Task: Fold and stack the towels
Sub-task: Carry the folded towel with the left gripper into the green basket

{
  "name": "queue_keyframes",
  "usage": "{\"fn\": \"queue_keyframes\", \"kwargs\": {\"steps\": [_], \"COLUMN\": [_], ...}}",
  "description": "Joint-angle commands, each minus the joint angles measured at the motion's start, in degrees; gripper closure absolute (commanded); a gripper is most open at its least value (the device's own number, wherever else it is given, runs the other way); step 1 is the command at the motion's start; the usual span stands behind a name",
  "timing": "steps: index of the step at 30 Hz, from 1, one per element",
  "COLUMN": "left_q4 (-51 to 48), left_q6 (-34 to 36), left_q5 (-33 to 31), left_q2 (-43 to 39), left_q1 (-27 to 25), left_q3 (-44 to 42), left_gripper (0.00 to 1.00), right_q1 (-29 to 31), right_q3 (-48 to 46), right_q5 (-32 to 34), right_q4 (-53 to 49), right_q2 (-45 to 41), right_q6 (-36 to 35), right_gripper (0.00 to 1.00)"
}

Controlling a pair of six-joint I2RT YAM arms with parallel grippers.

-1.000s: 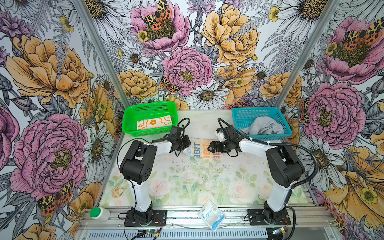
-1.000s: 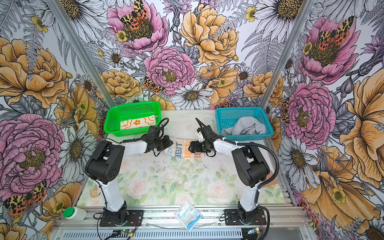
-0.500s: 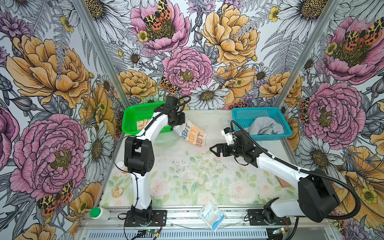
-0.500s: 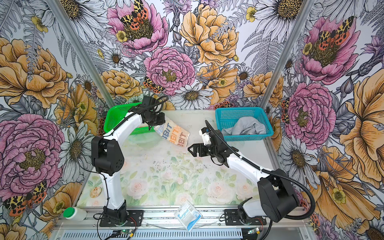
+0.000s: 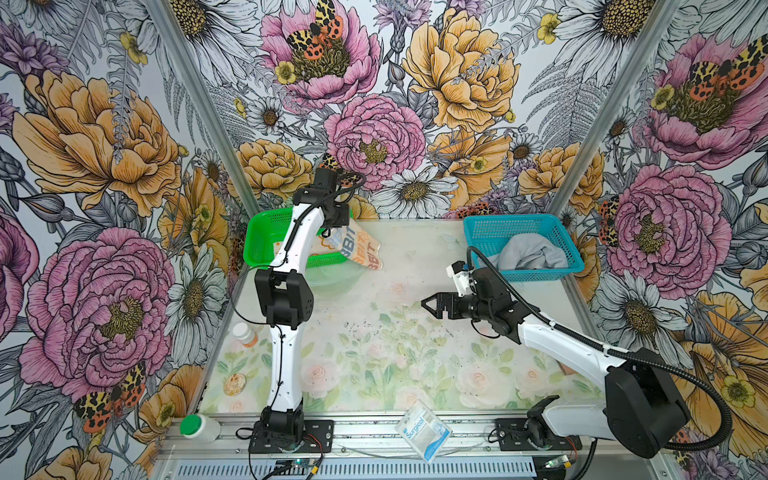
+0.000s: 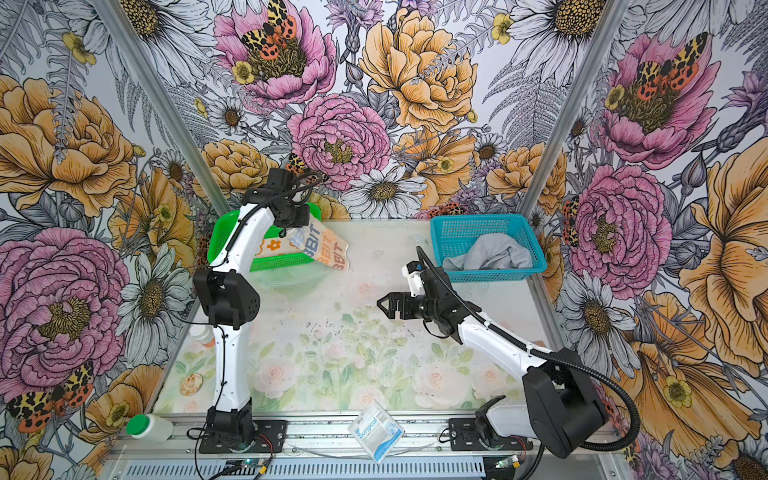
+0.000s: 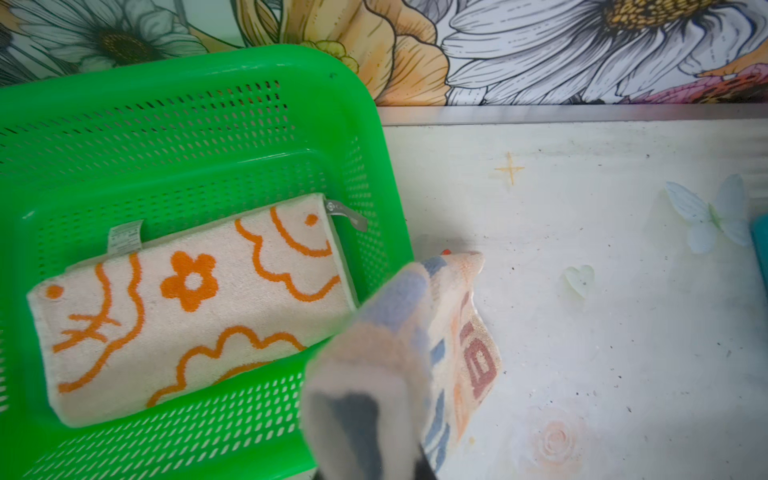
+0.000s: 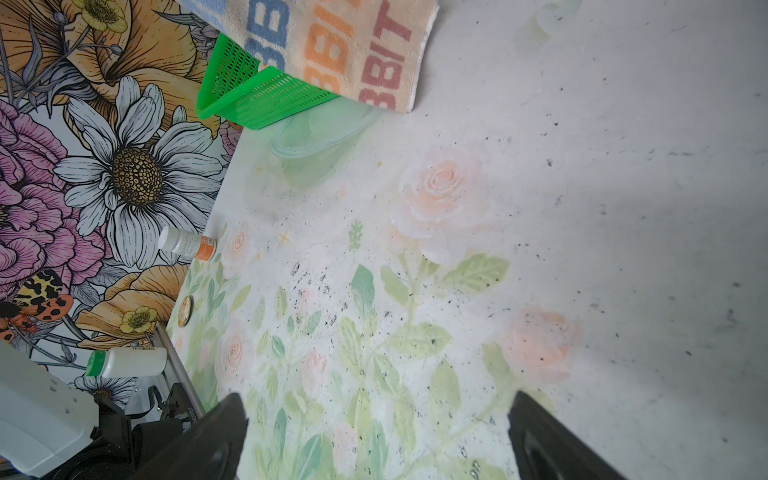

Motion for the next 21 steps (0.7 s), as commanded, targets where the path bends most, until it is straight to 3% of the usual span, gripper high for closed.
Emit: {"fn": "queue_keyframes", "kwargs": {"steps": [1, 10, 21], "left_q4": [-0.4, -0.1, 4.8], "left_q6": [2.0, 2.5, 2.8], "left_q5": [-1.8, 1.2, 3.8], "left_q2": [0.2, 1.3, 8.4], "left_q1": [2.7, 8.9, 14.4], "left_q3": [3.9, 5.9, 7.3], "left_gripper": [1.00, 1.00, 1.00], "right_q1": [0.6, 0.8, 1.5], "right_q3": [1.5, 1.2, 3.2], "right_q5": [0.1, 0.7, 1.5], "right_q4": [0.7, -0.4, -2.2], "right_q2": [-2.2, -2.1, -0.7], "right_q6": [1.0, 1.1, 0.9], "right_gripper": [0.00, 0.01, 0.00]}}
